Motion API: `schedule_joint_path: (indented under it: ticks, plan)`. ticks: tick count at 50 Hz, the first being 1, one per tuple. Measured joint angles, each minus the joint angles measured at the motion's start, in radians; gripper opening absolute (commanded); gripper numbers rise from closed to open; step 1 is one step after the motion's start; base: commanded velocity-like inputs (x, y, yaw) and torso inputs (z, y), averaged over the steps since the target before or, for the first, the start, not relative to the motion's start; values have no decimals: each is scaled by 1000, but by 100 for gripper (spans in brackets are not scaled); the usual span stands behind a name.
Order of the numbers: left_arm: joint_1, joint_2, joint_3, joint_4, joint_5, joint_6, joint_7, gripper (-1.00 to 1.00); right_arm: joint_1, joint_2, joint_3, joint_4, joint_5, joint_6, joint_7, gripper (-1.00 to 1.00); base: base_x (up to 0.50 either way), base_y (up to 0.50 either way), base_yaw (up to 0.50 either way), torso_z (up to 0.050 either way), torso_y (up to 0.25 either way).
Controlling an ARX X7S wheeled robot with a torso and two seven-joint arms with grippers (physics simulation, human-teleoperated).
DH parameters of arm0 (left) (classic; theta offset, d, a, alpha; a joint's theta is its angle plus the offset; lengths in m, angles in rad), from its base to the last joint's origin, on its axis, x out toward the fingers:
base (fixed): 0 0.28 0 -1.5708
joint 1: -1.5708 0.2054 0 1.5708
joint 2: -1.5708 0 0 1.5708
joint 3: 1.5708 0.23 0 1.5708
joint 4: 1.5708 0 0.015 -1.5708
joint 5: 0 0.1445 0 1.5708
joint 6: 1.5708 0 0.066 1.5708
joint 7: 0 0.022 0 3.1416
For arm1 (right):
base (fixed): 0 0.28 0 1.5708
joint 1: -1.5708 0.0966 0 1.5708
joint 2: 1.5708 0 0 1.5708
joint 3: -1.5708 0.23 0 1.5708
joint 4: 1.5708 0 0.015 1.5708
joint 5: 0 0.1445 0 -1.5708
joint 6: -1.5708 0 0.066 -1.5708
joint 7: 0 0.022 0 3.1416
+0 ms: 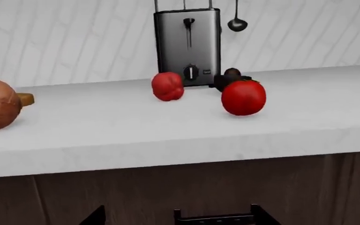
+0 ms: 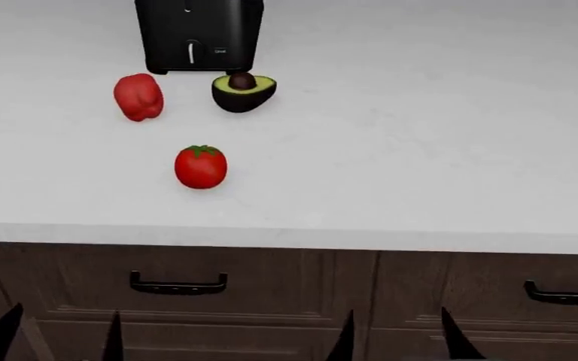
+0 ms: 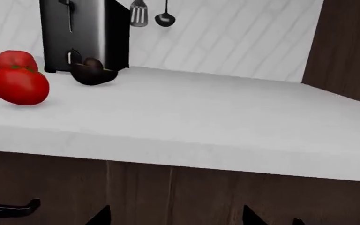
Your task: Place the avocado, onion, tomato and bell pepper on the cutting board.
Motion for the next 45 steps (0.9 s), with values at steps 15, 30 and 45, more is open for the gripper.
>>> schedule_joint_path:
  ticks: [15,30,45]
  plan:
    - [-152,-58,11,243,-18,-335,13,100,201,58,-23,-301,-12,427,-20,100,0,0,0,0,0]
    - [-447,-116,-1,316,-54,-653,58,100,573,160,-63,-429,3,859,-115,100,0,0,0,0,0]
    - [-810,-130,-7,154,-114,-886,137,100,961,208,-99,-243,52,1019,-237,100,0,0,0,0,0]
